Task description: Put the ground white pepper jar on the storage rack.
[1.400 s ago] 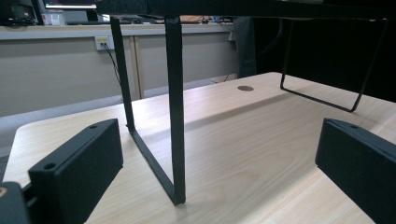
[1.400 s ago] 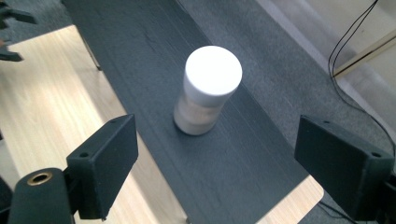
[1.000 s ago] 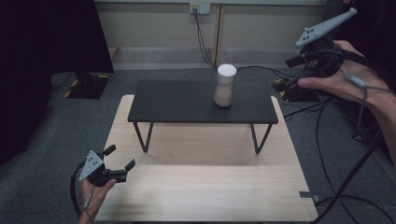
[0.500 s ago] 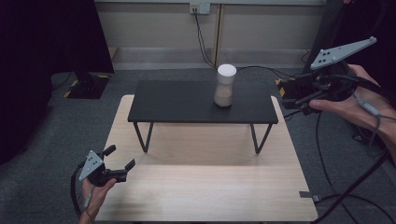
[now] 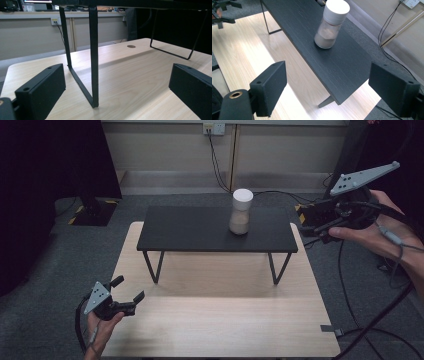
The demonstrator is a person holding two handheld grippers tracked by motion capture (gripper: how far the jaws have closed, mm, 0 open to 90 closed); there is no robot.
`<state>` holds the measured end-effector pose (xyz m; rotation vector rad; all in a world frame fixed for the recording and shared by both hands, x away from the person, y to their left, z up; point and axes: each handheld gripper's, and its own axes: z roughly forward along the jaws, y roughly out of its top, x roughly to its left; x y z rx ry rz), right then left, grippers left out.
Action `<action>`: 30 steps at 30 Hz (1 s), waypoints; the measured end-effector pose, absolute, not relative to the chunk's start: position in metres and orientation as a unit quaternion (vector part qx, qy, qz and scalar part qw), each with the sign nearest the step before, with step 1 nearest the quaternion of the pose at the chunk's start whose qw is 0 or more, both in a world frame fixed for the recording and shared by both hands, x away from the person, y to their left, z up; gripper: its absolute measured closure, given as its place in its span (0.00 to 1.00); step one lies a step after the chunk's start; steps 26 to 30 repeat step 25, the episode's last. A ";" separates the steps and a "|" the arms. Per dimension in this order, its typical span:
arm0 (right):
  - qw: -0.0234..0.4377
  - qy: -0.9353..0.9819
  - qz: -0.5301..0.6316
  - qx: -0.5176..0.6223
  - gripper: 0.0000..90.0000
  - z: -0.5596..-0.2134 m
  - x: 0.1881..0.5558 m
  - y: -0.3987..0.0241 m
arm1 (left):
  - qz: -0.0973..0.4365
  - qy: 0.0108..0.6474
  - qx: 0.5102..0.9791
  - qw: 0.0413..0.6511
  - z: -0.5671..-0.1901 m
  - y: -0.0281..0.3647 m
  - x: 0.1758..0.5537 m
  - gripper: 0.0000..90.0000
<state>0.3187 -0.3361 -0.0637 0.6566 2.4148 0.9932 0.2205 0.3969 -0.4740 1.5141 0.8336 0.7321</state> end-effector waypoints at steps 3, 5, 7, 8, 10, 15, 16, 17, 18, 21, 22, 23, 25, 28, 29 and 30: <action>0.223 0.875 0.360 0.235 0.16 -0.064 0.320 -0.335 | 0.314 0.359 0.651 0.591 -0.474 0.396 0.221 0.00; 0.224 0.875 0.359 0.236 0.16 -0.064 0.320 -0.334 | 0.313 0.359 0.651 0.591 -0.474 0.396 0.221 0.00; 0.219 0.876 0.360 0.234 0.16 -0.064 0.321 -0.334 | 0.313 0.358 0.652 0.591 -0.474 0.396 0.221 0.00; 0.223 0.874 0.361 0.235 0.16 -0.065 0.321 -0.334 | 0.313 0.358 0.652 0.591 -0.474 0.396 0.221 0.00; 0.219 0.876 0.362 0.233 0.16 -0.066 0.322 -0.333 | 0.313 0.359 0.651 0.591 -0.474 0.396 0.221 0.00; 0.221 0.876 0.361 0.231 0.16 -0.066 0.323 -0.331 | 0.313 0.358 0.652 0.590 -0.474 0.396 0.222 0.00; 0.217 0.876 0.362 0.231 0.16 -0.066 0.324 -0.332 | 0.313 0.358 0.652 0.591 -0.474 0.396 0.222 0.00; 0.219 0.877 0.361 0.231 0.16 -0.067 0.324 -0.332 | 0.313 0.358 0.652 0.591 -0.474 0.396 0.222 0.00; 0.219 0.876 0.361 0.232 0.16 -0.067 0.324 -0.332 | 0.313 0.358 0.652 0.591 -0.474 0.396 0.222 0.00; 0.218 0.877 0.359 0.232 0.16 -0.066 0.325 -0.332 | 0.313 0.358 0.652 0.591 -0.475 0.396 0.222 0.00; 0.220 0.878 0.357 0.233 0.16 -0.066 0.324 -0.332 | 0.313 0.358 0.652 0.590 -0.474 0.396 0.222 0.00; 0.219 0.878 0.357 0.234 0.16 -0.066 0.324 -0.332 | 0.313 0.357 0.653 0.590 -0.474 0.396 0.223 0.00; 0.221 0.875 0.361 0.235 0.16 -0.067 0.323 -0.334 | 0.314 0.355 0.654 0.589 -0.473 0.395 0.223 0.00; 0.221 0.875 0.361 0.235 0.16 -0.067 0.323 -0.334 | 0.314 0.355 0.654 0.589 -0.473 0.395 0.223 0.00; 0.221 0.875 0.361 0.235 0.16 -0.067 0.323 -0.334 | 0.314 0.355 0.654 0.589 -0.473 0.395 0.223 0.00; 0.221 0.875 0.361 0.235 0.16 -0.067 0.323 -0.334 | 0.314 0.355 0.654 0.589 -0.473 0.395 0.223 0.00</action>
